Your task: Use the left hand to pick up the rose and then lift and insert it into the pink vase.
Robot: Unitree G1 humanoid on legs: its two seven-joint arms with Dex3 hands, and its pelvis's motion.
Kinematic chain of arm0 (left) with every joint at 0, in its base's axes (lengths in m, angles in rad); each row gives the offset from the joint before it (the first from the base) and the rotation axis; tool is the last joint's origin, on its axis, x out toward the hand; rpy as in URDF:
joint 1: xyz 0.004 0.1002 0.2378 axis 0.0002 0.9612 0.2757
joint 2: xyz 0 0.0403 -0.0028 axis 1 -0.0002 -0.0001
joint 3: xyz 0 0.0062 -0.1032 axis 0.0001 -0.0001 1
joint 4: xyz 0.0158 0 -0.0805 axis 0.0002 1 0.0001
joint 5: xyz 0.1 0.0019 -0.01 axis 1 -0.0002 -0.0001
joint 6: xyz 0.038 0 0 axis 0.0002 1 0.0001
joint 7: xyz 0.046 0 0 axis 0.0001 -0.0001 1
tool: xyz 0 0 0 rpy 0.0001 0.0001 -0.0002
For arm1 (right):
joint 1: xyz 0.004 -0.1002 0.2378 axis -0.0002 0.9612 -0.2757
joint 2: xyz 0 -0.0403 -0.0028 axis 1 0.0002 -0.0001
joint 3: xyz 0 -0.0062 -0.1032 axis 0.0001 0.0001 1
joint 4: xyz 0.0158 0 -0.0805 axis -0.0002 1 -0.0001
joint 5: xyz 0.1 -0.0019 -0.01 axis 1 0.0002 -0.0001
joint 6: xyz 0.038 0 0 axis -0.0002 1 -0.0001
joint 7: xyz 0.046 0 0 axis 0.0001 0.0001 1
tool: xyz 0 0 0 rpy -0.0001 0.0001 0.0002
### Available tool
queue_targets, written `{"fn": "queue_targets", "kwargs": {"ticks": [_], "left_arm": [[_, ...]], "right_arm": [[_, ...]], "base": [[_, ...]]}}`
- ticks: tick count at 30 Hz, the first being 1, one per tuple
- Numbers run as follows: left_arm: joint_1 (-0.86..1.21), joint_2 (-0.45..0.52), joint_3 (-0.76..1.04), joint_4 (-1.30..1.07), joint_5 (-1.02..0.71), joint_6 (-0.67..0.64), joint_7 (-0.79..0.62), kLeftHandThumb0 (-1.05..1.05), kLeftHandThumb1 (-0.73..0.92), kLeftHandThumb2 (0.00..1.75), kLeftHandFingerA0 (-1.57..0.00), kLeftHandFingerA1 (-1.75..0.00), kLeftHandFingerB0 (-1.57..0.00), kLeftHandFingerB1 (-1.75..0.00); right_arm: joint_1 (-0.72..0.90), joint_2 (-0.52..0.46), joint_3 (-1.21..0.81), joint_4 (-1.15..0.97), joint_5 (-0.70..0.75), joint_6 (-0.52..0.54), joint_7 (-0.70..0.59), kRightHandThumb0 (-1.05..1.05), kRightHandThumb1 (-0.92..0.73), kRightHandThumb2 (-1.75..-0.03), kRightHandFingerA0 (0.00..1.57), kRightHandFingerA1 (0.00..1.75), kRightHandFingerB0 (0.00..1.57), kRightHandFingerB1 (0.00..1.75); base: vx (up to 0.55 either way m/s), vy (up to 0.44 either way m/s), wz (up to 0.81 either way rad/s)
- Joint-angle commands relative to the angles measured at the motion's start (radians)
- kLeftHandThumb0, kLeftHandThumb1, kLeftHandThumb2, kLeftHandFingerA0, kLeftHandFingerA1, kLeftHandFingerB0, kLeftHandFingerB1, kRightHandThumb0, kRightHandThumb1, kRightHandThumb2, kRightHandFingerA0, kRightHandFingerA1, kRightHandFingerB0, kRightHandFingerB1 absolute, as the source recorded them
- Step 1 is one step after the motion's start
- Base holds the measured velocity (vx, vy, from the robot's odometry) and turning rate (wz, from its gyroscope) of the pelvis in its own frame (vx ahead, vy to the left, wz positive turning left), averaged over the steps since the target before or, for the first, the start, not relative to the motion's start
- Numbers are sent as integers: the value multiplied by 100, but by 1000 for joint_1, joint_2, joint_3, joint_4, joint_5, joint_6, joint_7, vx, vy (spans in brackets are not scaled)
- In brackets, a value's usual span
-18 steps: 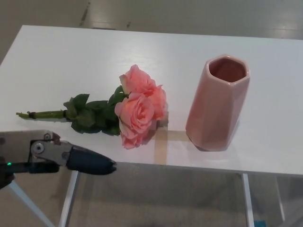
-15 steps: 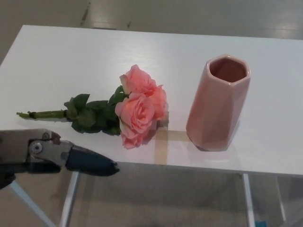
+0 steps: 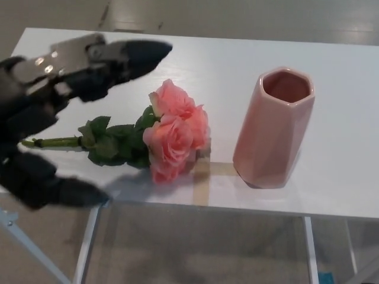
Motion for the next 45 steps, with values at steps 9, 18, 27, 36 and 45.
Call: {"fn": "queue_targets", "kwargs": {"ticks": [9,18,27,36,45], "left_arm": [[-501,-101,-588,666,873,229,275,-55,37,70,0,0,-8,-18],[-568,-145,-690,787,926,246,317,-53,36,69,0,0,-6,-19],[-617,-152,-773,872,977,240,327,-54,36,70,0,0,-3,-16],[-655,-134,-819,881,1025,271,308,-55,37,69,0,0,0,-10],[-659,-135,-808,897,1046,280,319,-55,36,69,0,0,0,-9]], "right_arm": [[-1,-11,4,6,3,10,22,-33,-69,-60,65,50,52,44],[-5,-12,8,8,0,17,29,-34,-69,-59,65,49,54,44],[-9,-13,6,7,5,27,41,-34,-69,-60,65,49,53,44],[-3,-21,37,13,-22,31,52,-37,-69,-59,67,50,55,45],[-5,-29,60,20,-27,50,82,-39,-69,-60,69,51,55,45]], "base": [[0,0,0],[0,0,0],[0,0,0],[0,0,0],[0,0,0]]}}
